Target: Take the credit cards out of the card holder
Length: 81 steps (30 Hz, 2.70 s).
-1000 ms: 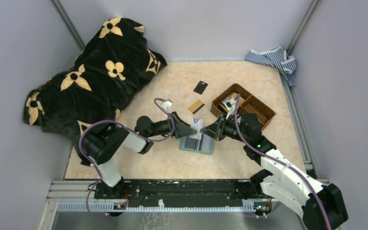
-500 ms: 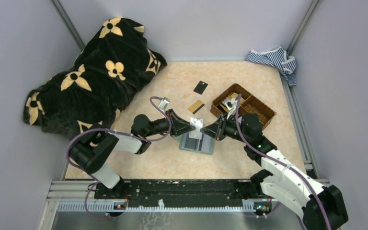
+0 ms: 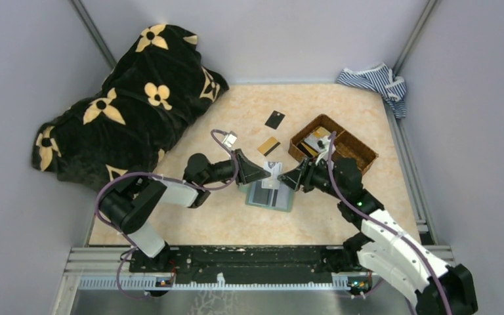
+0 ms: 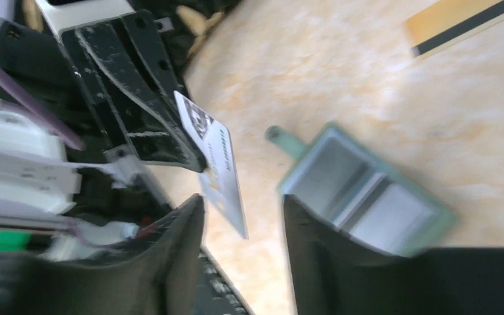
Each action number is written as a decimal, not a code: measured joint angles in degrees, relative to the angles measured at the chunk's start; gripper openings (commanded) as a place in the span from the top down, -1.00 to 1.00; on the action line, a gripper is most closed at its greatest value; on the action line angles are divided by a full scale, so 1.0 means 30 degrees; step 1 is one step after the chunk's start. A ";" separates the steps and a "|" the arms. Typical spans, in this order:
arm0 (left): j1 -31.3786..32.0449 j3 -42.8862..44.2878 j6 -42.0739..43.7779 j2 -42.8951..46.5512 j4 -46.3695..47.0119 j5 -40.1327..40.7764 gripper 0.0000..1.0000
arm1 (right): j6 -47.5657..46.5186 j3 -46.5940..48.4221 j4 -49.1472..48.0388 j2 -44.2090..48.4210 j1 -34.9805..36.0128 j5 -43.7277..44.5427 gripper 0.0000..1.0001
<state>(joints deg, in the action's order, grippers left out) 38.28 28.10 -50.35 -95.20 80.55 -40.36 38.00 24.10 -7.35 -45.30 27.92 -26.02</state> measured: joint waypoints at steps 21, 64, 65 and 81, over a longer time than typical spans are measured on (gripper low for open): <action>0.2433 2.1303 0.9398 -0.7431 -2.3831 0.1690 1.00 | -0.0051 0.2033 1.2546 0.9253 -0.0029 1.7675 -0.26; 0.2404 1.6946 1.4083 -0.2586 -2.9500 0.5952 1.00 | -0.1967 0.4503 0.2623 -0.9712 -0.1472 1.3027 1.00; 0.2397 1.6939 1.4083 -0.2586 -2.9463 0.5952 1.00 | -0.1989 0.4510 0.2448 -0.9821 -0.1268 1.2947 1.00; 0.2331 1.6903 1.5810 -0.1851 -2.8312 0.4058 1.00 | -0.1960 0.4495 0.3395 -0.5122 -0.1224 1.2641 1.00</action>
<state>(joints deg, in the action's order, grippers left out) 45.28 78.81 -2.92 -100.75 -4.38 -28.18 32.12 37.58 2.83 -60.66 24.25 11.90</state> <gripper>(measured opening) 0.006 0.005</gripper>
